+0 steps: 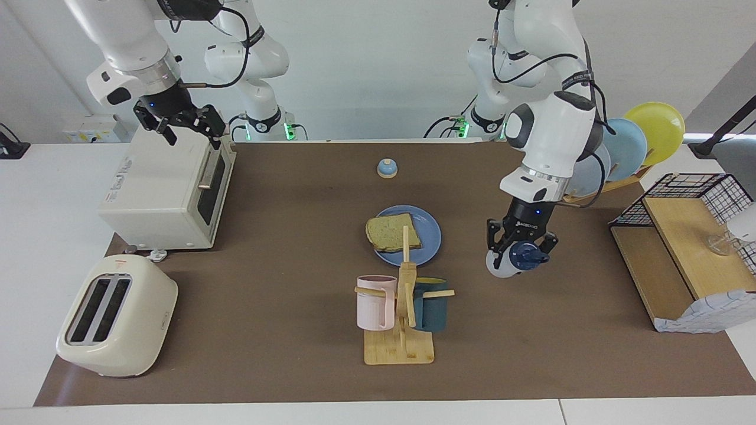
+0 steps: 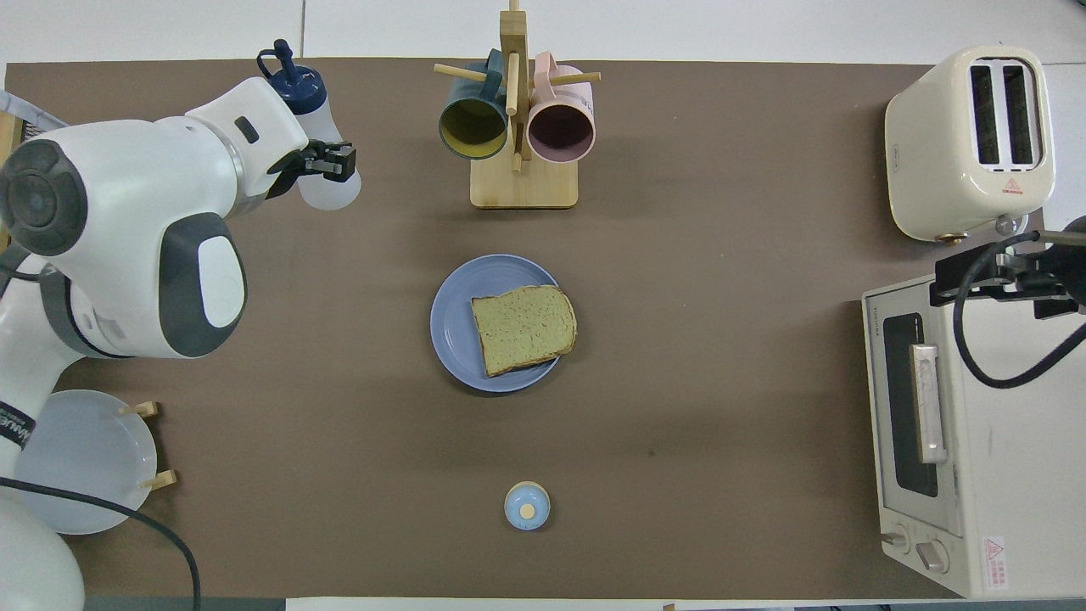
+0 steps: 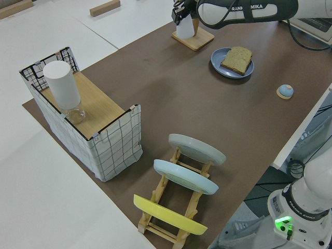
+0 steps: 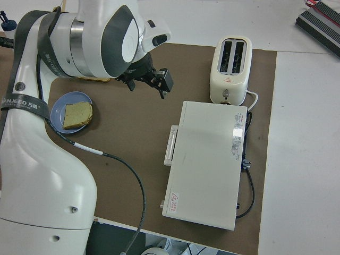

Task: Put bread on plate and add seasoning
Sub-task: 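Lift the bottle and carry it beside the plate with the left gripper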

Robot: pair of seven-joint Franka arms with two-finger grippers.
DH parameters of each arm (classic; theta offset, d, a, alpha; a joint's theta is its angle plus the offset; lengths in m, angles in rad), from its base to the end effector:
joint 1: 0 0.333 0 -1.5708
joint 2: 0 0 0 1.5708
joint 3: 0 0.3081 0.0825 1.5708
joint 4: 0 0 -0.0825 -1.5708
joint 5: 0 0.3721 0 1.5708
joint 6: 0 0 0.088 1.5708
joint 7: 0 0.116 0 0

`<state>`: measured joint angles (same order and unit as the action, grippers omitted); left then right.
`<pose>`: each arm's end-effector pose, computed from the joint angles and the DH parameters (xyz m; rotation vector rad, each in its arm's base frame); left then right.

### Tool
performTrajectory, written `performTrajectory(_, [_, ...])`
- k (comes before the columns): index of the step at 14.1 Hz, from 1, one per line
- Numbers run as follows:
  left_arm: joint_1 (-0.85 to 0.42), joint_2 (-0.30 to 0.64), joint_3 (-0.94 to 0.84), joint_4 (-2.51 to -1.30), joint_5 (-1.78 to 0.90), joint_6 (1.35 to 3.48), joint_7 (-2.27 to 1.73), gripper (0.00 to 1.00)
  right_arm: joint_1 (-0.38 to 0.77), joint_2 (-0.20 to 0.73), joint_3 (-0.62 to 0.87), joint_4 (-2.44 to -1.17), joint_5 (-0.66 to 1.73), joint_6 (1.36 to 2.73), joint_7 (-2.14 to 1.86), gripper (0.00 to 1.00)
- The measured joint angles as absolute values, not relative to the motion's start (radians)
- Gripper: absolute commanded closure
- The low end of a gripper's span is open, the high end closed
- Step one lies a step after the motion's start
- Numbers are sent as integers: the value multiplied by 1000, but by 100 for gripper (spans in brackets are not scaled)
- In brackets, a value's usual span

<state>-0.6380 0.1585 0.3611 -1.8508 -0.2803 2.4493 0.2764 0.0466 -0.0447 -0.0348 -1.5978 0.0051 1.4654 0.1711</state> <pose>0.6022 -0.1842 0.4797 2.8407 -0.5686 0.6654 0.5167 0.0063 0.6103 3.1273 -0.2490 -0.1381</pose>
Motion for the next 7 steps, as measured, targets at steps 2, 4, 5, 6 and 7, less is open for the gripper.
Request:
performTrajectory(2, [-638,94,361,-1861,-280,2335,358,100,36,-25,-35,-1577,5,1447,145,0])
performTrajectory(4, [-638,35,361,-1871,-280,2227,441,100,28,-23,-35,-1576,5,1427,129,0])
performTrajectory(5, [-638,11,361,-1875,-280,2183,472,100,24,-23,-34,-1576,5,1424,127,0])
performTrajectory(6, [-638,-10,360,-1879,-280,2142,497,100,20,-23,-34,-1576,5,1422,127,0])
performTrajectory(7, [-639,-29,359,-1884,-279,2107,530,100,19,-23,-34,-1576,5,1422,126,0])
